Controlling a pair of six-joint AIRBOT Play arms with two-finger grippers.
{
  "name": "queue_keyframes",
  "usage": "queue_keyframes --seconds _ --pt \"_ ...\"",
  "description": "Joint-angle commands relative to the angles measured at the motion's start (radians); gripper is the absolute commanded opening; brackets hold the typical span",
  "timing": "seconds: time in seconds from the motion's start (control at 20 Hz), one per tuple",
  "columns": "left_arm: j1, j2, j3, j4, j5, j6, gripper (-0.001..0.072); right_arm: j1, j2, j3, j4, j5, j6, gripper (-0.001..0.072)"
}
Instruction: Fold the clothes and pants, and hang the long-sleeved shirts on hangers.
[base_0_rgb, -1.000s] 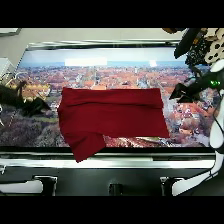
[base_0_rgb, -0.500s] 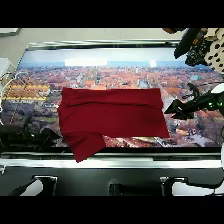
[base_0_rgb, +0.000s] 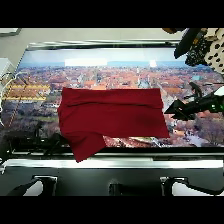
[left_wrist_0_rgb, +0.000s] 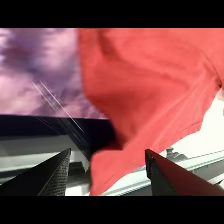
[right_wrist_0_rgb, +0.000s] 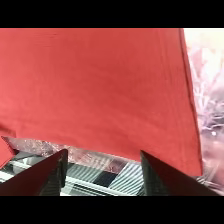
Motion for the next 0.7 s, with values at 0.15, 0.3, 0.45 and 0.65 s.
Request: queue_keyframes --seconds 0.15,0.3,0.45,0.65 --pt "-0.129 0.001 -0.005 -0.026 -0.130 -0.045 0.0531 -0.001 0.015 -0.002 0.011 0.022 0.000 0.0514" --pt "-0.175 0.001 -0.005 -0.026 -0.153 -0.060 0.0332 -0.001 0.018 -0.002 0.037 0.022 -0.026 0.0515" --pt "-0.190 0.001 -0.005 -0.026 -0.153 -0.060 0.0084 -0.002 0.026 -0.002 0.038 0.020 -0.034 0.0516" --pt "-0.190 0.001 -0.005 -0.026 -0.152 -0.060 0.0016 -0.036 0.049 -0.001 0.035 0.014 -0.039 0.0514"
